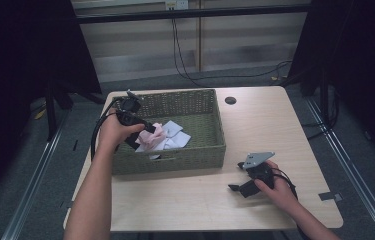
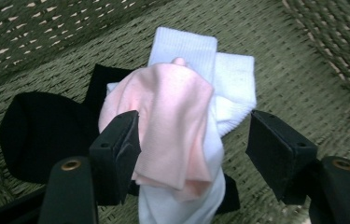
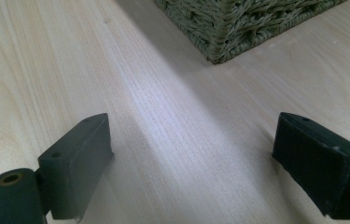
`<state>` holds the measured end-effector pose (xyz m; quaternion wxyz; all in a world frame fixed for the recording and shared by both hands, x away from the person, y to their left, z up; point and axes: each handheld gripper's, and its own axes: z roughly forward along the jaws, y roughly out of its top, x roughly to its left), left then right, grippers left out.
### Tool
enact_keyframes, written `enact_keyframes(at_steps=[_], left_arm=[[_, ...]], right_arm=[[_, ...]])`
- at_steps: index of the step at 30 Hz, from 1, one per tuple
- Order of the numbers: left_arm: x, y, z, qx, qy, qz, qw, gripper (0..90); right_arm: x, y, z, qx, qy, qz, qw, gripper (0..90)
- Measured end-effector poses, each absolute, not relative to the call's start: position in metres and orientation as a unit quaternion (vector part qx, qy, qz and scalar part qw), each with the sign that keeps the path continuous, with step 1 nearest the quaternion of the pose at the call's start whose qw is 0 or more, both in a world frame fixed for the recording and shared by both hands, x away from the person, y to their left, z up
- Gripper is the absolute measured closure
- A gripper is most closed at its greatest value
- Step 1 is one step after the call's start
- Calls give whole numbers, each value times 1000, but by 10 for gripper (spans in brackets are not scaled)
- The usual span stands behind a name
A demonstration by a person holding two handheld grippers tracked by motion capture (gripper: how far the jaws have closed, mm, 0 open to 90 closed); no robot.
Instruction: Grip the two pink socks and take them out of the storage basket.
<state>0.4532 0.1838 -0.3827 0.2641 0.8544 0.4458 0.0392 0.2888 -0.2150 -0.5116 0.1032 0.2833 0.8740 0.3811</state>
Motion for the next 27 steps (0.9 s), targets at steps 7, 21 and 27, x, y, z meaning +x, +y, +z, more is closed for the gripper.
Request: enact_keyframes(at_steps=[7,21,27], left_arm=[[463,189,-397,857,451,40,246,376],[466,185,-407,872,447,16,197,829],[463,187,-390,871,451,5,195,839]], right_arm=[[289,-215,-512,283,874,381,103,108],[289,-215,-512,283,874,381,103,108],[289,-215,-512,283,874,381,102,108]])
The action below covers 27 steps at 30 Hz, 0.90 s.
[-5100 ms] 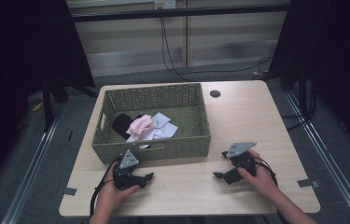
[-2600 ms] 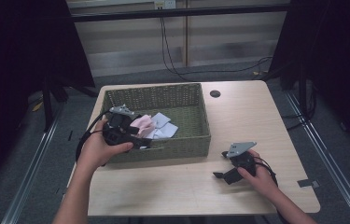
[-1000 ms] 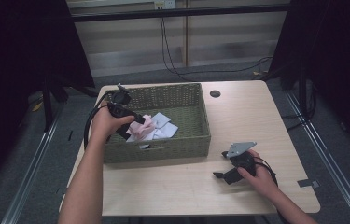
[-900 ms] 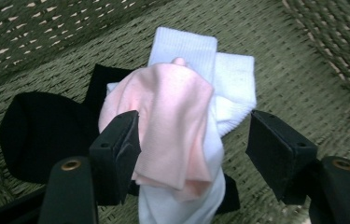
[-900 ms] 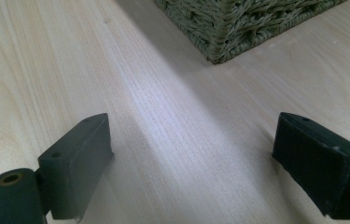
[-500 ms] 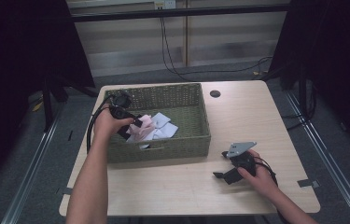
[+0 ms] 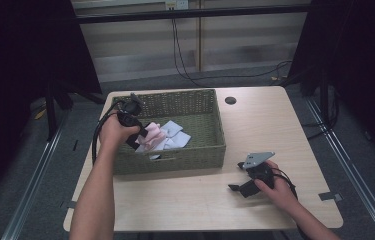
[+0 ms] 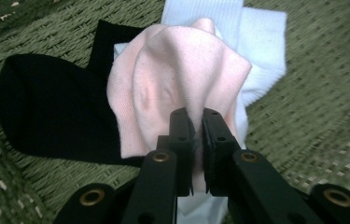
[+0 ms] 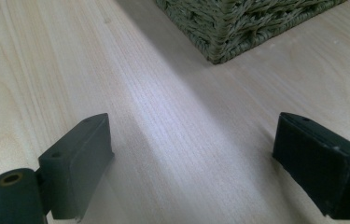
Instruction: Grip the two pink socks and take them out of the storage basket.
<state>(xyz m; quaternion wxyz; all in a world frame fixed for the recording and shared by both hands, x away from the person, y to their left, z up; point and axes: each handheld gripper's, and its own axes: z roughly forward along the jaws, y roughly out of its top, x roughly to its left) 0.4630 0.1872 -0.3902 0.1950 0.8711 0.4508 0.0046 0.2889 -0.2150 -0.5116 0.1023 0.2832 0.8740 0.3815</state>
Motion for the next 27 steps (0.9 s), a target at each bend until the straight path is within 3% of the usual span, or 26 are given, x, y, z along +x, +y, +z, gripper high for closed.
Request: enact_keyframes(at_steps=[27], left_arm=[[441,194,-331,857,447,-20,257,837]], right_arm=[[289,-215,-512,283,874,381,101,107]])
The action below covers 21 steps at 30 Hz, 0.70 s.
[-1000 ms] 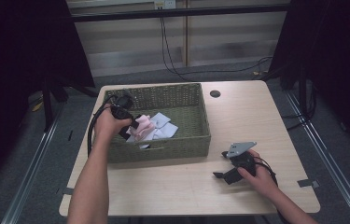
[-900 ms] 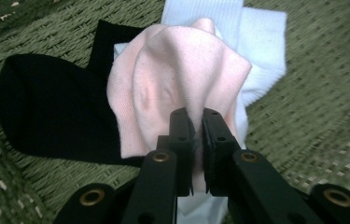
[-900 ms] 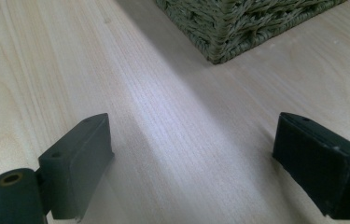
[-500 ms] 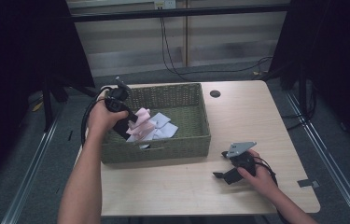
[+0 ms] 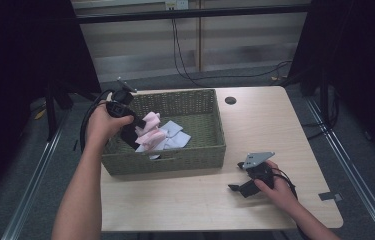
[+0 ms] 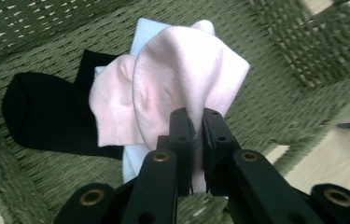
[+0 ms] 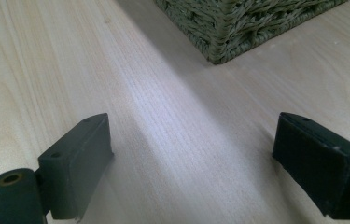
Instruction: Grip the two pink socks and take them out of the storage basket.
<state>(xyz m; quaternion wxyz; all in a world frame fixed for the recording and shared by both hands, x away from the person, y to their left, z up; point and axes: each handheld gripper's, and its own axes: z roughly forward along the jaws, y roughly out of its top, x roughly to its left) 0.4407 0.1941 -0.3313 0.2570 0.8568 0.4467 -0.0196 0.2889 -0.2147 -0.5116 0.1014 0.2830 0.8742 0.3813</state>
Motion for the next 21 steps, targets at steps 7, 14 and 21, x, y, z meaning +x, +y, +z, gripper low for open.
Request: enact_keyframes(at_steps=[7,14,21], left_arm=[[430,190,-328,865,429,-30,258,836],[420,185,-323,868,420,-33,264,836],[412,180,-320,873,407,-39,264,835]], right_arm=[[289,-215,-512,282,874,382,102,107],[289,-215,-512,282,874,381,102,107],[289,-215,-512,282,875,381,102,107]])
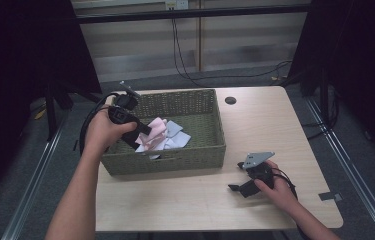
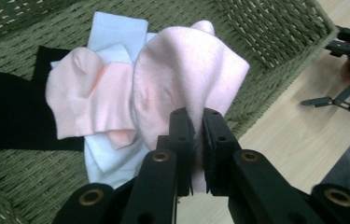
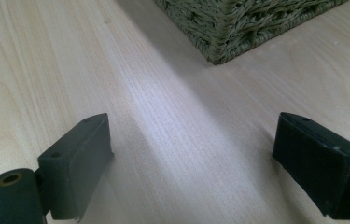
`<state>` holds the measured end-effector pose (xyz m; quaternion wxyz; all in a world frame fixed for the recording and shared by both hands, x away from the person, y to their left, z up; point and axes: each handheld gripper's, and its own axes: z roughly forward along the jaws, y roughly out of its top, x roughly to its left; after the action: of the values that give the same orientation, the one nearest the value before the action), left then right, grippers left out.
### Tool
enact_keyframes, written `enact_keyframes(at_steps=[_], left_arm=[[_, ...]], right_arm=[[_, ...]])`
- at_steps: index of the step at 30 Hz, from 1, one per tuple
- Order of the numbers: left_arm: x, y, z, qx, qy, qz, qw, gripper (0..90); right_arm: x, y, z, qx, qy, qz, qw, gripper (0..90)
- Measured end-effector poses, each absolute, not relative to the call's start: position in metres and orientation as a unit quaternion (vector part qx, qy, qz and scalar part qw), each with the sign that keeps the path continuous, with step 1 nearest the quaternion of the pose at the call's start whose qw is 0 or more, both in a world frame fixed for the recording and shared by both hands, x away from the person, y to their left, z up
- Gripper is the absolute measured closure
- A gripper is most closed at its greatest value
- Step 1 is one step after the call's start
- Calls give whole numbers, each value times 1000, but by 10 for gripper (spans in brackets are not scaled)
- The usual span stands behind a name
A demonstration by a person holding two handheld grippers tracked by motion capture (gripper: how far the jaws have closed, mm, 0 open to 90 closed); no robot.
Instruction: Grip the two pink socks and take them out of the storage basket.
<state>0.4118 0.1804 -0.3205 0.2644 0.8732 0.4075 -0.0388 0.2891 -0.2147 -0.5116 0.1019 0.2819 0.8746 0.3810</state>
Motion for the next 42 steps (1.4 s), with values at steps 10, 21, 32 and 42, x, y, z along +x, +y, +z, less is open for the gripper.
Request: enact_keyframes(at_steps=[10,21,32,42], left_arm=[[399,170,-316,882,385,-45,269,836],[388,161,-314,890,367,-46,266,836],[381,162,-317,892,362,-44,267,836],[368,154,-313,896,343,-51,277,836]], right_arm=[[289,-215,-512,282,875,381,102,107],[289,-215,-512,282,875,381,102,107],[289,-215,-512,282,875,381,102,107],[289,-215,-512,282,875,380,102,106]])
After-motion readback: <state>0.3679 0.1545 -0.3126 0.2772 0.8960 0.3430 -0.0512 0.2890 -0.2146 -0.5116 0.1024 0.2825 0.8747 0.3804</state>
